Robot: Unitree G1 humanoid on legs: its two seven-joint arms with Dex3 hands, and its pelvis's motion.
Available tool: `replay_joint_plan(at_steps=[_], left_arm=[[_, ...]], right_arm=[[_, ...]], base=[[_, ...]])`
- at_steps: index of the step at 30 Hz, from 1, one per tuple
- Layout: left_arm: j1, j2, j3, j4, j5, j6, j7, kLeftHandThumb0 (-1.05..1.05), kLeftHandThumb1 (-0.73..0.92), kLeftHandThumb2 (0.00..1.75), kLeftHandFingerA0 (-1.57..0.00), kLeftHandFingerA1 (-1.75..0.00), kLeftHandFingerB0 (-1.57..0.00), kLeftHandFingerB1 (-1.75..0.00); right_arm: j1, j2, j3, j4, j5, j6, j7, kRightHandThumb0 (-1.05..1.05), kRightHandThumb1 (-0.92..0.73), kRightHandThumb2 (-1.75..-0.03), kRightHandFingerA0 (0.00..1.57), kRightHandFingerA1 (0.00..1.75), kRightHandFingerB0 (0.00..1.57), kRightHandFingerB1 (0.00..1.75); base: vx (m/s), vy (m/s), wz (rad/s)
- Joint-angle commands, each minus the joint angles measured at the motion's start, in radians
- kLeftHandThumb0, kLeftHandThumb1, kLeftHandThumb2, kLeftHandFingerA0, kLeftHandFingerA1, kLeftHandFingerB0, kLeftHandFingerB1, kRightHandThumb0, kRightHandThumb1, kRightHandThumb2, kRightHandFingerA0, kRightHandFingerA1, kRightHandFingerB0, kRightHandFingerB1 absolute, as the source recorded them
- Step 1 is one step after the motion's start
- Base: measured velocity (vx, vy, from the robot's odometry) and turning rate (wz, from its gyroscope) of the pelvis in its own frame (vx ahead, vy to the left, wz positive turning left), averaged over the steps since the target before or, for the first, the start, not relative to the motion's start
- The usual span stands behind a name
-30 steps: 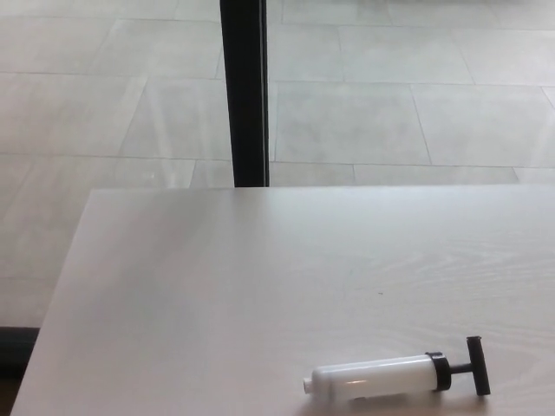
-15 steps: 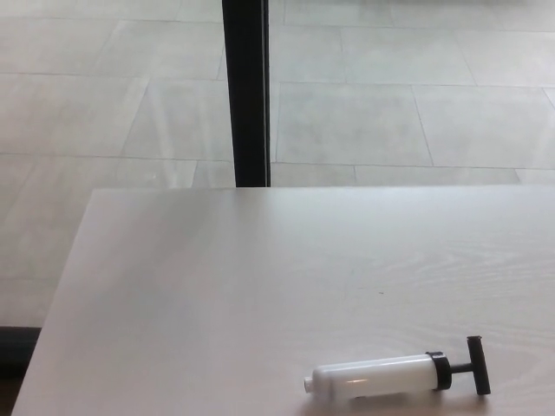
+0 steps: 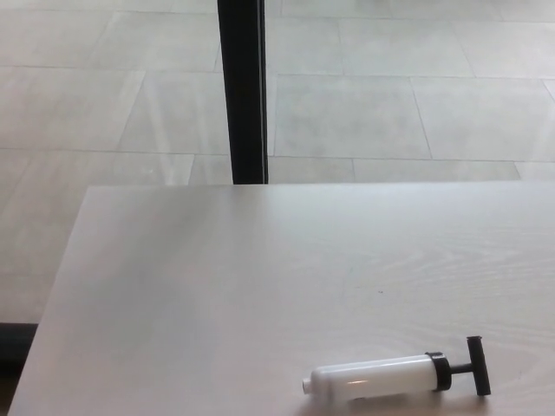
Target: The robot uses its left hand to lift the air pump kept on the middle of the desk and use the right hand to pull out the handle
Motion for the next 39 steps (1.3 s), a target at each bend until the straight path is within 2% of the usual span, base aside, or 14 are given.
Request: replay_joint_plan(at_steps=[1, 8, 9, 12, 13, 19, 21, 22, 29, 30, 32, 36, 38, 39], left_arm=[[0.044, -0.122, -0.289, -0.522, 0.134, 0.254, -0.024, -0.71, 0.53, 0.95, -0.38, -0.64, -0.22, -0.5], [0.072, -0.179, -0.505, -0.623, 0.233, 0.292, -0.087, -0.82, 0.61, 0.66, -0.34, -0.6, -0.3, -0.45], [0.063, -0.174, -0.551, -0.629, 0.248, 0.338, -0.115, -0.79, 0.7, 0.61, -0.24, -0.56, -0.29, -0.42], [0.065, -0.15, -0.655, -0.66, 0.29, 0.371, -0.173, -0.8, 0.7, 0.61, -0.16, -0.57, -0.24, -0.42], [0.063, -0.147, -0.679, -0.666, 0.294, 0.393, -0.185, -0.8, 0.7, 0.61, -0.13, -0.55, -0.22, -0.4], [0.054, -0.127, -0.83, -0.7, 0.386, 0.42, -0.209, -0.81, 0.7, 0.61, -0.1, -0.55, -0.16, -0.39], [0.039, -0.119, -0.891, -0.707, 0.43, 0.423, -0.222, -0.41, 0.37, 1.0, -0.04, -0.55, 0.0, -0.5], [0.033, -0.115, -0.916, -0.707, 0.447, 0.407, -0.23, -0.88, 0.59, 0.99, -0.01, -0.53, -0.12, -0.5], [0.027, -0.144, -1.041, -0.809, 0.482, 0.472, -0.252, -0.85, 0.55, 0.94, -0.02, -0.52, -0.08, -0.47], [0.035, -0.152, -1.05, -0.826, 0.483, 0.48, -0.247, -0.85, 0.56, 0.96, -0.02, -0.5, -0.09, -0.45], [0.045, -0.167, -1.072, -0.87, 0.492, 0.523, -0.24, -0.86, 0.75, 0.63, -0.01, -0.5, -0.11, -0.39], [0.084, -0.196, -1.094, -0.95, 0.515, 0.574, -0.202, -0.83, 0.59, 0.98, -0.02, -0.47, -0.07, -0.43], [0.098, -0.208, -1.11, -0.977, 0.537, 0.591, -0.188, -0.84, 0.6, 1.0, -0.01, -0.48, -0.07, -0.44], [0.102, -0.211, -1.118, -0.984, 0.553, 0.597, -0.182, -0.85, 0.61, 0.99, -0.03, -0.49, -0.07, -0.44]], right_arm=[[-0.012, 0.161, 0.251, -0.34, -0.098, -0.12, 0.077, -0.92, -0.88, -0.67, 0.17, 0.49, 0.2, 0.32], [-0.036, 0.235, 0.43, -0.407, -0.202, -0.123, 0.037, -0.86, -0.89, -0.67, 0.2, 0.37, 0.2, 0.28], [-0.043, 0.242, 0.448, -0.411, -0.208, -0.123, 0.035, -0.37, -0.46, -1.08, 0.02, 0.5, 0.0, 0.47], [-0.076, 0.246, 0.48, -0.376, -0.224, -0.135, 0.029, -0.37, -0.5, -1.1, 0.03, 0.5, 0.0, 0.47], [-0.086, 0.249, 0.483, -0.378, -0.213, -0.119, 0.031, -0.85, -0.89, -0.67, 0.18, 0.38, 0.2, 0.29], [-0.103, 0.24, 0.515, -0.404, -0.217, -0.091, 0.007, -0.78, -0.88, -0.67, 0.2, 0.4, 0.24, 0.31], [-0.115, 0.238, 0.519, -0.396, -0.215, -0.085, -0.002, -0.8, -0.88, -0.67, 0.22, 0.4, 0.25, 0.31], [-0.123, 0.238, 0.519, -0.39, -0.211, -0.085, -0.003, -0.86, -0.71, -0.84, 0.2, 0.46, 0.2, 0.37], [-0.155, 0.237, 0.539, -0.38, -0.234, -0.096, -0.037, -0.83, -0.9, -0.67, 0.27, 0.43, 0.29, 0.33], [-0.159, 0.238, 0.539, -0.382, -0.23, -0.085, -0.039, -0.78, -0.69, -1.09, 0.2, 0.52, 0.2, 0.46], [-0.168, 0.24, 0.537, -0.376, -0.222, -0.079, -0.032, -0.77, -0.7, -1.09, 0.22, 0.53, 0.21, 0.46], [-0.178, 0.243, 0.546, -0.381, -0.235, -0.078, -0.039, -0.76, -0.7, -1.09, 0.24, 0.54, 0.25, 0.48], [-0.182, 0.243, 0.55, -0.387, -0.239, -0.075, -0.041, -0.82, -0.89, -0.67, 0.32, 0.48, 0.38, 0.35], [-0.185, 0.244, 0.551, -0.383, -0.24, -0.078, -0.037, -0.83, -0.74, -1.13, 0.24, 0.54, 0.3, 0.5]], base=[[0.0, 0.0, 0.0], [0.0, 0.0, 0.0], [0.0, 0.0, 0.0], [0.0, 0.0, 0.0], [0.0, 0.0, 0.0], [0.0, 0.0, 0.0], [0.0, 0.0, 0.0], [0.0, 0.0, 0.0], [0.0, 0.0, 0.0], [0.0, 0.0, 0.0], [0.0, 0.0, 0.0], [0.0, 0.0, 0.0], [0.0, 0.0, 0.0], [0.0, 0.0, 0.0]])
